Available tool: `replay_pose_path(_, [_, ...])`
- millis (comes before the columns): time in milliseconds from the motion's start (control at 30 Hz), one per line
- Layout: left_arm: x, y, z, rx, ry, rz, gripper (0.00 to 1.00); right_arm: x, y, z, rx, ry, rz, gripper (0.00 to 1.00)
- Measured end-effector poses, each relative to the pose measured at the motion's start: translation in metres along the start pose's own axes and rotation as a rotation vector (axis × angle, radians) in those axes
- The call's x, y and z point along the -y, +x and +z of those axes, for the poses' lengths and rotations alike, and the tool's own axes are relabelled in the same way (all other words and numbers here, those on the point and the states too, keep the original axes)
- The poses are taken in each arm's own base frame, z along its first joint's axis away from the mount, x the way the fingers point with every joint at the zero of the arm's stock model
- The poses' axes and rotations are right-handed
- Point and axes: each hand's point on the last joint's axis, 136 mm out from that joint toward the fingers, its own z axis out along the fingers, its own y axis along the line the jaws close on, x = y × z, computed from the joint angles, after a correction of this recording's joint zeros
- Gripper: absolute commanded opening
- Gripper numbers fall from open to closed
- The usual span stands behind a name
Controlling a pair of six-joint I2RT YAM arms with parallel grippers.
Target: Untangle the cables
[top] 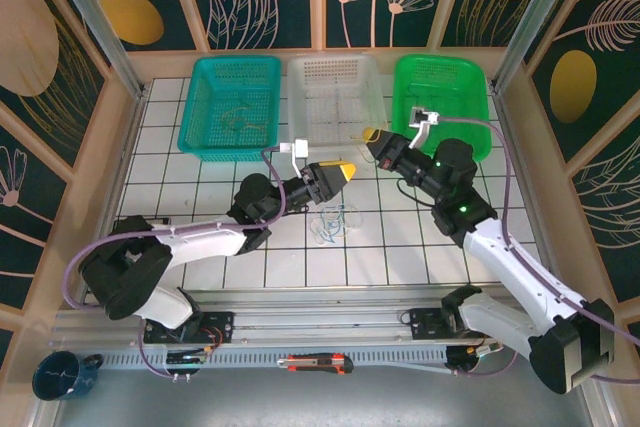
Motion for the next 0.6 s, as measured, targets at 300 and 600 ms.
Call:
replay_pose_path(300, [-0.003,-0.004,0.005,0.017,0.014,-0.003,0.72,-0.011,0.015,0.009,-0.034,-0.036,0.006,0.0])
replay_pose_path(600, [-0.009,-0.009,0.005,0.036,0.006,-0.013,0.67,-0.018,0.022,0.01,-0.052,-0.057,0.008,0.0])
